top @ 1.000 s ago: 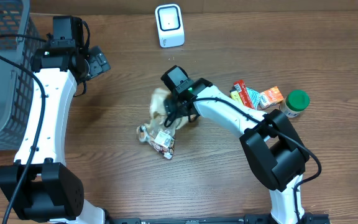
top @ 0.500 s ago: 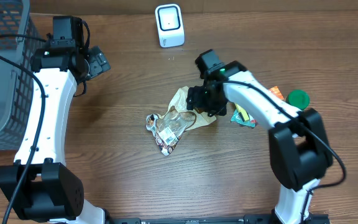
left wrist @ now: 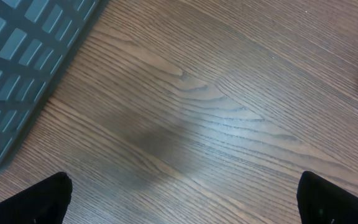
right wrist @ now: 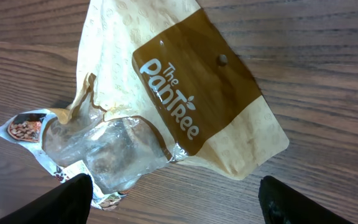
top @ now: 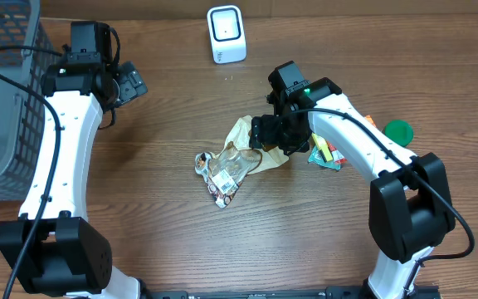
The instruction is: Scan the item barcode
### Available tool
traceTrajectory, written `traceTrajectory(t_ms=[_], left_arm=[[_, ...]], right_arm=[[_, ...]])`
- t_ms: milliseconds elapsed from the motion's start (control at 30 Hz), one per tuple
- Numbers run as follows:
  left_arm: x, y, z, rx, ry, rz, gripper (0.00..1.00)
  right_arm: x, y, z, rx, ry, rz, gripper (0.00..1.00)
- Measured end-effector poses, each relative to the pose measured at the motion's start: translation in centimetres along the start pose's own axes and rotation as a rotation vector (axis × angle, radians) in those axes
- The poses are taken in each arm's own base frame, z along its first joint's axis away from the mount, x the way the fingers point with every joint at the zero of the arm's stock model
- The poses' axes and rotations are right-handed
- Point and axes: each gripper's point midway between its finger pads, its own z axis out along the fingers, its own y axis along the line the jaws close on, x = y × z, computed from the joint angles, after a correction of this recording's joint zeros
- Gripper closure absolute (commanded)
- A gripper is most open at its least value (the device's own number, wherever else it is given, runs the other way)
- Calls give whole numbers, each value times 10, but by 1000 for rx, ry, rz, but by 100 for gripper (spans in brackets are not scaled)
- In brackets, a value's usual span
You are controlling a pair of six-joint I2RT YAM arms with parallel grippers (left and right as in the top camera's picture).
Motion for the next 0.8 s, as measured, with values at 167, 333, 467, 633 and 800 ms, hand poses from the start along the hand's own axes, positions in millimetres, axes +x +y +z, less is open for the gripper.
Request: traceTrajectory(t_ms=[167, 333, 467, 633, 800], left_arm=[[0, 0, 0, 0, 0, 0, 0], [0, 0, 0, 0, 0, 0, 0], [0, 0, 0, 0, 0, 0, 0], [0, 0, 0, 0, 0, 0, 0], [0, 0, 0, 0, 0, 0, 0]], right_arm=[[0, 0, 0, -1, 0, -7, 12], [0, 0, 0, -2, 0, -13, 12], [0, 0, 0, -3, 0, -15, 8], [0, 1, 0, -3, 0, -19, 9], [0, 1, 0, -3, 0, -23, 9]])
